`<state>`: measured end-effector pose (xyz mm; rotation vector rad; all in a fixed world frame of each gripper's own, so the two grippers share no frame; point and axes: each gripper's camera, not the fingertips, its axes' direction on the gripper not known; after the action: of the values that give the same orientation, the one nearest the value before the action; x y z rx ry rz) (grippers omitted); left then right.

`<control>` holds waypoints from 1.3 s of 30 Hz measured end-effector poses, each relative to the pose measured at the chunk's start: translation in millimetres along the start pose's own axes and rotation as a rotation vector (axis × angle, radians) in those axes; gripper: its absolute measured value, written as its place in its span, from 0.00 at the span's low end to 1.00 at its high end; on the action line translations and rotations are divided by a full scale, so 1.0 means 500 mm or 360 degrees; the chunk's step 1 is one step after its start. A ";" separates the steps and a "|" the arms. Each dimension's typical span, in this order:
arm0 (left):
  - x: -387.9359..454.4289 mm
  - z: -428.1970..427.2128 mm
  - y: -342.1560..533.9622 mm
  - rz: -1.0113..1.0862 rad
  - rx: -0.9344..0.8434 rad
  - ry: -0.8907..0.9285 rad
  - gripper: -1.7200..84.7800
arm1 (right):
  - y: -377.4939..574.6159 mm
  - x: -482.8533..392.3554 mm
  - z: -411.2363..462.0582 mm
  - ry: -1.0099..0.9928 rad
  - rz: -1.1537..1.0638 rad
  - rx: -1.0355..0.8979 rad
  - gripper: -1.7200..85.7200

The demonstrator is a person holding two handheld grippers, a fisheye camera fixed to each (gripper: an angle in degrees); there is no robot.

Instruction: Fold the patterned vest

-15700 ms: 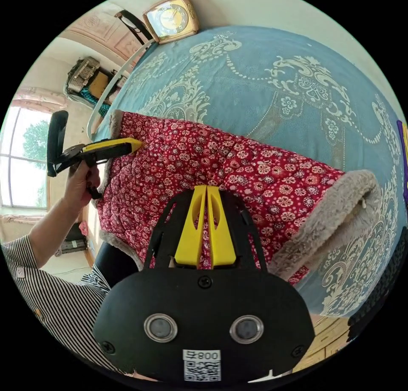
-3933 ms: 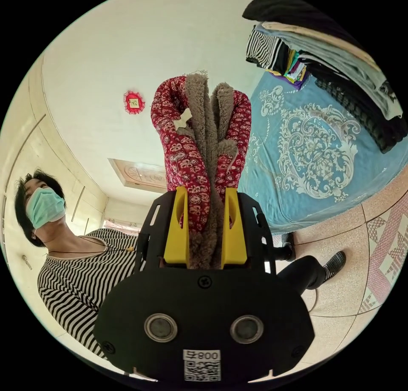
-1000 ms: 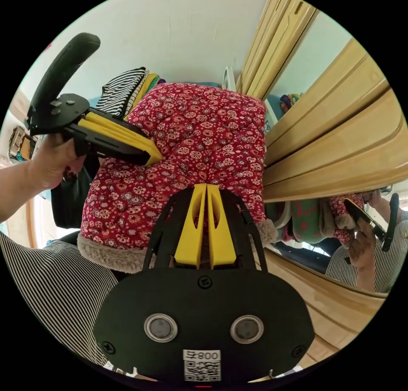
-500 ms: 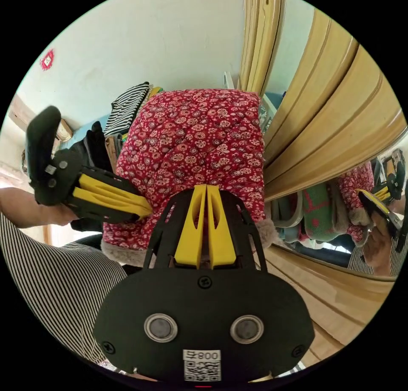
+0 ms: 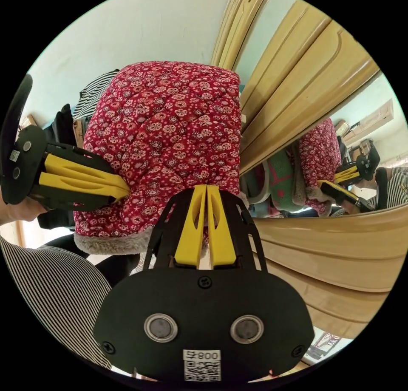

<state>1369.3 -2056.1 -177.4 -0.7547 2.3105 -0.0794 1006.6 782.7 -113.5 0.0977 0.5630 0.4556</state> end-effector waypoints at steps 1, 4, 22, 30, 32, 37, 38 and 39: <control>0.004 -0.023 0.012 -0.0027 0.0032 0.0012 0.02 | 0.001 -0.001 -0.002 -0.0008 0.0003 0.0014 0.02; 0.020 -0.091 0.050 -0.0048 0.0186 0.0023 0.02 | 0.002 0.009 -0.014 -0.0110 0.0079 0.0076 0.02; 0.089 -0.251 0.276 -0.0055 0.0228 -0.0041 0.02 | -0.014 -0.066 -0.052 -0.0309 0.0206 0.0130 0.02; 0.060 -0.451 0.481 -0.0043 0.0558 0.0183 0.02 | -0.024 -0.064 -0.087 -0.0443 0.0449 0.0230 0.02; 0.040 -0.505 0.577 -0.0063 0.0607 0.0240 0.03 | -0.028 -0.085 -0.106 -0.0395 0.0465 0.0247 0.02; -0.012 -0.618 0.813 -0.0202 0.0694 0.0323 0.03 | -0.045 -0.171 -0.147 -0.0383 0.0530 0.0267 0.02; -0.028 -0.645 0.875 -0.0256 0.0689 0.0327 0.04 | -0.053 -0.200 -0.155 -0.0395 0.0544 0.0270 0.02; -0.036 -0.660 0.908 -0.0284 0.0692 0.0328 0.04 | -0.062 -0.231 -0.162 -0.0415 0.0555 0.0275 0.02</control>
<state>944.2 -1718.9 -33.4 -0.7474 2.2900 -0.7450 888.8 701.1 -131.6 0.4191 0.3266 0.7203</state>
